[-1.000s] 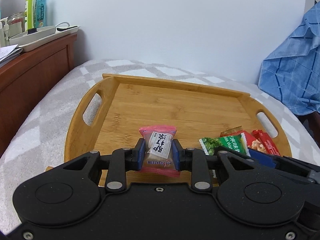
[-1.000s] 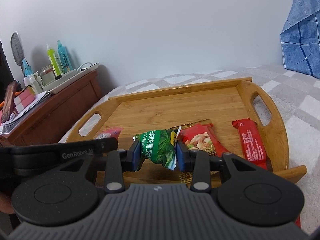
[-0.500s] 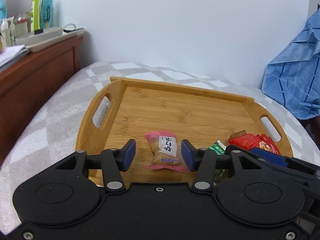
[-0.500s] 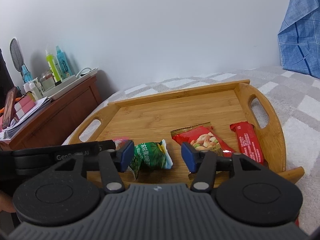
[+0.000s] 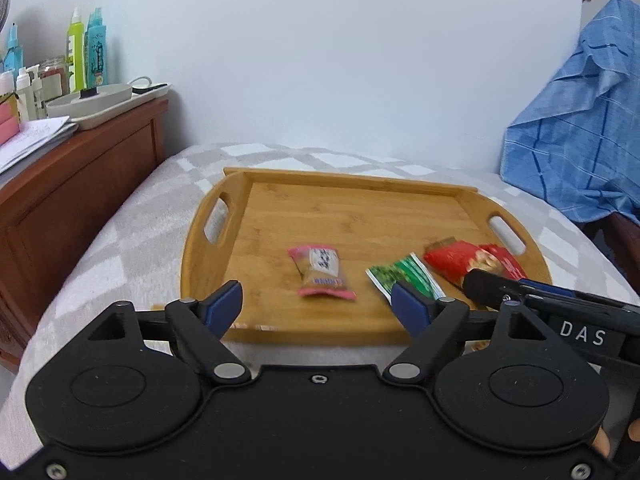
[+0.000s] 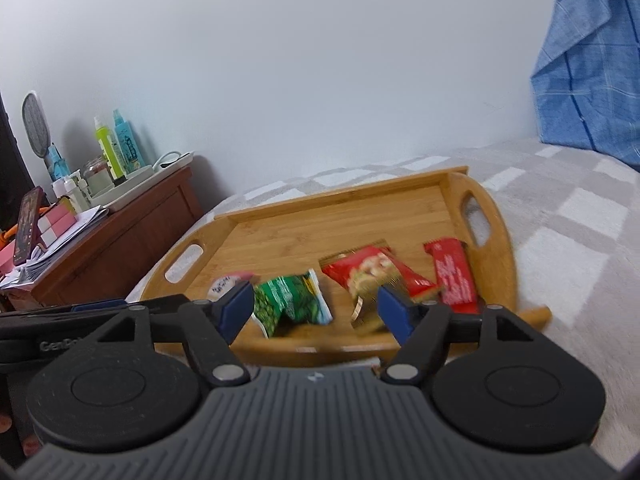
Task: Organize snacks
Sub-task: 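Move both tools back toward the remaining snacks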
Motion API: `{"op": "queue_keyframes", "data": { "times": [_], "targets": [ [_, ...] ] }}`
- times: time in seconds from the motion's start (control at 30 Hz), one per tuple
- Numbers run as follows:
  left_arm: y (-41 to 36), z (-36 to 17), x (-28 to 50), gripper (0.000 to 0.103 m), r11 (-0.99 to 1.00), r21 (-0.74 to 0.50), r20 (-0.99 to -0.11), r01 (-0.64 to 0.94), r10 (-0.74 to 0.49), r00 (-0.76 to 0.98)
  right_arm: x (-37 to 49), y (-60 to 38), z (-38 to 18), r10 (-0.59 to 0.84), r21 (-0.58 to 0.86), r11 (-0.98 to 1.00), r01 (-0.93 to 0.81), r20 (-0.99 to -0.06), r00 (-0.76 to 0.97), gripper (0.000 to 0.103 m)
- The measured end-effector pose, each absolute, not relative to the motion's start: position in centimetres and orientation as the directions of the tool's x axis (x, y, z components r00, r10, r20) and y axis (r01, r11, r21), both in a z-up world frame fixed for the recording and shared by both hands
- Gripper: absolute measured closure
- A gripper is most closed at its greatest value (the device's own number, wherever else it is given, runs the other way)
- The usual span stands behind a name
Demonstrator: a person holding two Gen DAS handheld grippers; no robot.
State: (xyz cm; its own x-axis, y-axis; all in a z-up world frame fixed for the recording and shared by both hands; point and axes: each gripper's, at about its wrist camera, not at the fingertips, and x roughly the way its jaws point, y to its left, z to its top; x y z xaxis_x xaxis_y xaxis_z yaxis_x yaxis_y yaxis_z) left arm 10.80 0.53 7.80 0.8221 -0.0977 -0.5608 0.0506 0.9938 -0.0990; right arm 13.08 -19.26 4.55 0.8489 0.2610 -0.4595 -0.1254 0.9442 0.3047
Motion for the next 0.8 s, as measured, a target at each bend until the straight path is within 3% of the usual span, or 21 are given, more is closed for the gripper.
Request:
{"op": "queue_keyframes", "data": {
  "times": [0.27,0.4,0.6,0.8],
  "targets": [
    [-0.6,6.6,7.7,0.02,0.992,-0.09,-0.581,0.091,-0.127,0.804,10.9,-20.1,3.8,0.229,0.312,0.947,-0.081,-0.473,0.851,0.022],
    [-0.9,5.8,6.4,0.035,0.989,-0.091,-0.611,0.115,-0.146,0.778,9.4,-19.9,3.3,0.196,0.27,0.96,-0.071,-0.473,0.859,0.022],
    [-1.2,5.2,4.6,0.04,0.988,-0.071,-0.628,0.14,-0.153,0.763,7.4,-19.2,2.2,0.172,0.222,0.973,-0.069,-0.49,0.855,0.022],
    [-1.2,4.4,3.4,0.054,0.986,-0.063,-0.656,0.155,-0.158,0.738,5.9,-18.0,1.7,0.149,0.131,0.987,-0.097,-0.48,0.865,0.022]
  ]
}}
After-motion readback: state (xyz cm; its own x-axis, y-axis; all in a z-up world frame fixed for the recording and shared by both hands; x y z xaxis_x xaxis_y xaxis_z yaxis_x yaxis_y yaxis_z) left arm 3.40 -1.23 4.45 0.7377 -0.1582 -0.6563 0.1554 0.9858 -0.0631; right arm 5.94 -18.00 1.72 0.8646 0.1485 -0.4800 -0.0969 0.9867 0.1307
